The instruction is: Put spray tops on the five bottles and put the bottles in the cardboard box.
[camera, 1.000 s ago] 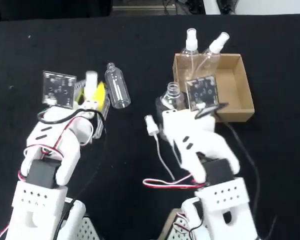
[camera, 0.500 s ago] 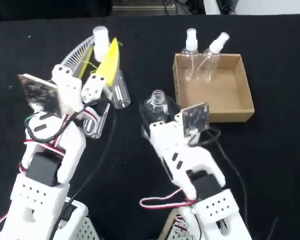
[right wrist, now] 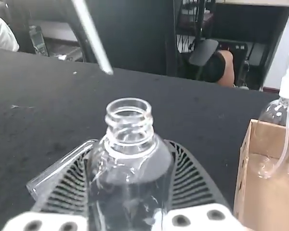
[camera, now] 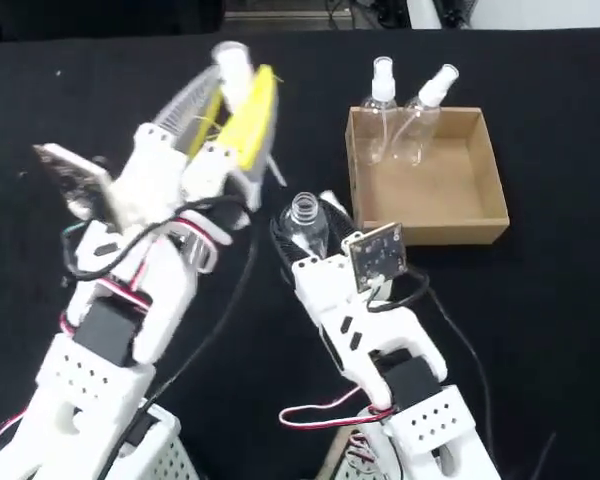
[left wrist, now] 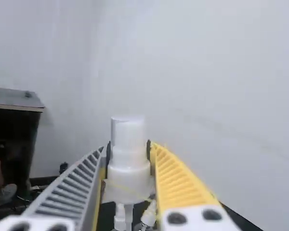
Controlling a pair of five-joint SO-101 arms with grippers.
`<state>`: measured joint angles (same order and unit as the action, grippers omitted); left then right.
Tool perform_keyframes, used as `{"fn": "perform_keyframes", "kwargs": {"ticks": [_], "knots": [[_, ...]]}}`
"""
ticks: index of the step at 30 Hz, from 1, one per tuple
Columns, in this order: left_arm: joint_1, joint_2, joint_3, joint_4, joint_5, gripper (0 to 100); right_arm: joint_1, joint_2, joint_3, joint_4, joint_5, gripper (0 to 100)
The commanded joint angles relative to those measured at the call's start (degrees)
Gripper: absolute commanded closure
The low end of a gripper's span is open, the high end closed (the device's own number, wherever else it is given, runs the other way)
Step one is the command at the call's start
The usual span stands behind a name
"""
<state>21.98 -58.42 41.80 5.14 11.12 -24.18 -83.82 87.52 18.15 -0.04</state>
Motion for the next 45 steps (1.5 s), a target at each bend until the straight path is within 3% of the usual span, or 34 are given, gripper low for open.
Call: {"fn": "perform_keyframes", "kwargs": {"ticks": [1,16,28,32,34,39,45], "knots": [[4.18,2.02,-3.74,-0.18,0.53,97,-0.70,-1.36,-0.57,-1.67,0.70,98.8],[4.53,7.21,-3.91,0.35,0.53,97,-0.44,-1.36,-0.66,-1.76,0.70,98.8],[6.37,6.68,4.00,0.53,0.62,97,-0.44,-1.36,-0.48,-1.32,0.53,98.8],[9.01,6.68,4.62,6.24,0.62,97,-0.70,-1.36,-0.13,-1.23,0.26,98.8],[9.45,6.68,4.62,7.91,0.62,94,-0.70,-1.36,0.48,-1.32,0.26,98.8],[7.78,6.68,5.14,12.84,1.05,76,-0.70,-1.36,1.27,-1.32,0.26,98.8],[4.18,3.08,4.79,16.35,1.05,75,-0.70,-1.36,1.63,-1.41,0.62,98.8]]}}
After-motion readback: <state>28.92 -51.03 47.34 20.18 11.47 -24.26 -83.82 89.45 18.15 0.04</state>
